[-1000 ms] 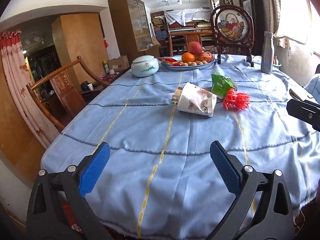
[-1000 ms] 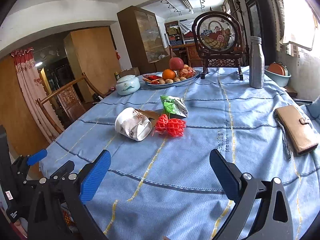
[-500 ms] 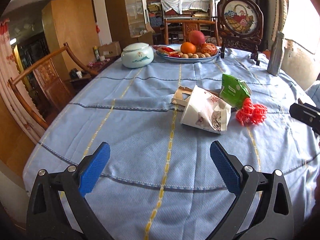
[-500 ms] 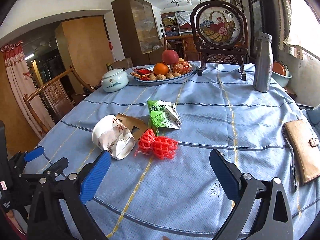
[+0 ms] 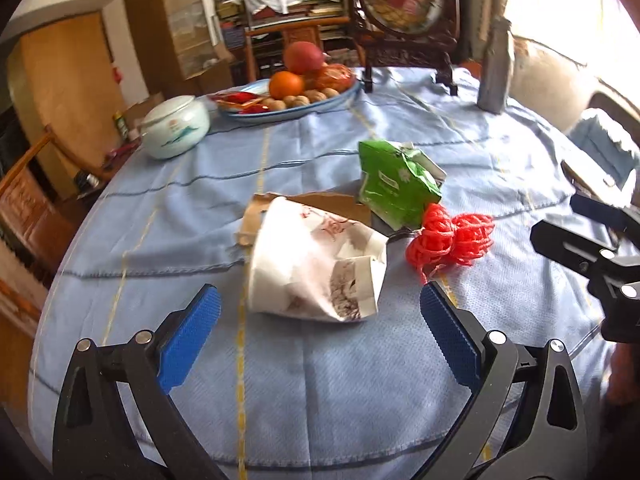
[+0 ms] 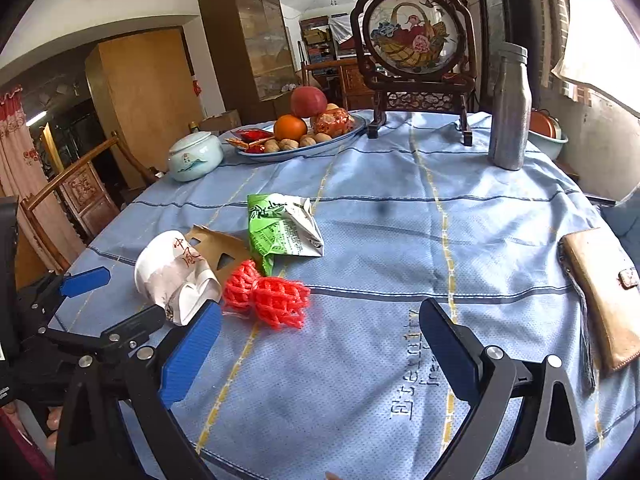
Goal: Collect trash
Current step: 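Grasp the white paper cup with the left gripper while the right grasps the red net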
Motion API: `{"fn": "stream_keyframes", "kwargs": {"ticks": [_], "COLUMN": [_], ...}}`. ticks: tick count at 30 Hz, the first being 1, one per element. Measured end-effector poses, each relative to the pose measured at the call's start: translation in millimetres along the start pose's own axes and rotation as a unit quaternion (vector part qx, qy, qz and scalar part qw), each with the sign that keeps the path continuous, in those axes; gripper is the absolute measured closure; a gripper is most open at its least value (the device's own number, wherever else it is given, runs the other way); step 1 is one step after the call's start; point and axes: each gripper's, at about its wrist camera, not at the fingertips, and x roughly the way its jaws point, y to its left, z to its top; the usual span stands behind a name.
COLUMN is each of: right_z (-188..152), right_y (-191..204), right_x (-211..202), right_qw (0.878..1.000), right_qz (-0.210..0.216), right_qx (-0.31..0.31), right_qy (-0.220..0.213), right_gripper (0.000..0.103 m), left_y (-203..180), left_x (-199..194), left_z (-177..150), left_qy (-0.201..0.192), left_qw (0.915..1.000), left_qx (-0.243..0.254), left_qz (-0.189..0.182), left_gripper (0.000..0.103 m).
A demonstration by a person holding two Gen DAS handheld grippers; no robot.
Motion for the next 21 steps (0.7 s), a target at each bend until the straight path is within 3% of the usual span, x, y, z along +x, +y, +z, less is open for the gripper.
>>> {"fn": "stream_keyframes", "kwargs": {"ticks": [2,8,11,13,17,21], "right_z": [0,0,-1,-1,-1,-3], "right_y": [0,1,2,2,2,6], "right_x": [2,8,10,10,13,17], "right_qw": [1.0,1.0,1.0,1.0,1.0,0.999], "right_qz": [0.001,0.007,0.005,0.004,0.004,0.0], "right_qx": [0.0,-0.002,-0.003,-0.003,-0.002,-0.011], "right_qy": [0.003,0.017,0.021,0.023,0.028,0.037], "right_gripper": [0.006,0.006,0.006,0.006,0.006,0.006], "left_y": [0,16,27,47,71,73], "left_x": [11,50,65,55,30,14], "left_z": [4,6,1,1,-4,-7], "left_qy": [0.008,0.076,0.105,0.082,0.03,0.002], "left_qw": [0.9999,0.9958,0.9925,0.9915,0.9906,0.9911], "left_qx": [0.01,-0.026,-0.054,-0.097,-0.131,-0.132], "left_qz": [0.003,-0.044,-0.03,-0.028,-0.024,-0.021], "left_gripper": [0.007,0.007,0.009,0.021,0.021,0.021]}}
